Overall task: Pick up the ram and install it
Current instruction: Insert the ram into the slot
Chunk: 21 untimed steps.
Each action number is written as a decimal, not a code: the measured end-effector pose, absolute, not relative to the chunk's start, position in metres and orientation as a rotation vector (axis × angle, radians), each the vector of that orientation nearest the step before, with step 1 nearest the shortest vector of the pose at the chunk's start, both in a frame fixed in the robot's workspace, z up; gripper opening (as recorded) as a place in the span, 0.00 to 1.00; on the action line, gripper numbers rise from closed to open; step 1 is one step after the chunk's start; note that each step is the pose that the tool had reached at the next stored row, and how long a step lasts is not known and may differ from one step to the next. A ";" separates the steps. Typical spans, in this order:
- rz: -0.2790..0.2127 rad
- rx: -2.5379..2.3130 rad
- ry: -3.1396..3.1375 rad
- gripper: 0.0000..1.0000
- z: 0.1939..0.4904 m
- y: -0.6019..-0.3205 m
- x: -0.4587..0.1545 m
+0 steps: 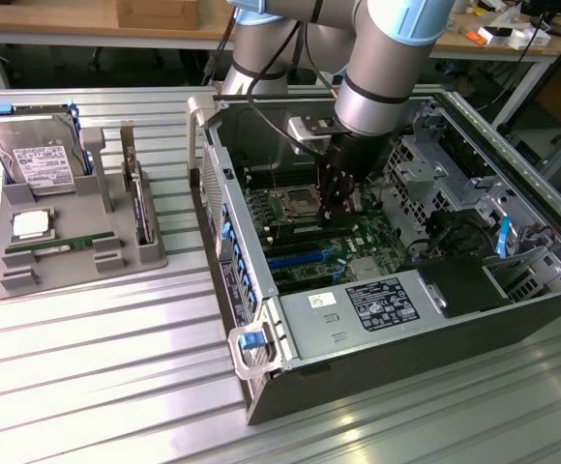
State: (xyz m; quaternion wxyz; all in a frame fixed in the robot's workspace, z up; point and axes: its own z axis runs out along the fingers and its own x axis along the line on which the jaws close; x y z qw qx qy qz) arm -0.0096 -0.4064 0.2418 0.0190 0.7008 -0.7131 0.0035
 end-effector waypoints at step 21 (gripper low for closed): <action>0.011 2.197 -2.192 0.12 0.235 -0.405 -0.010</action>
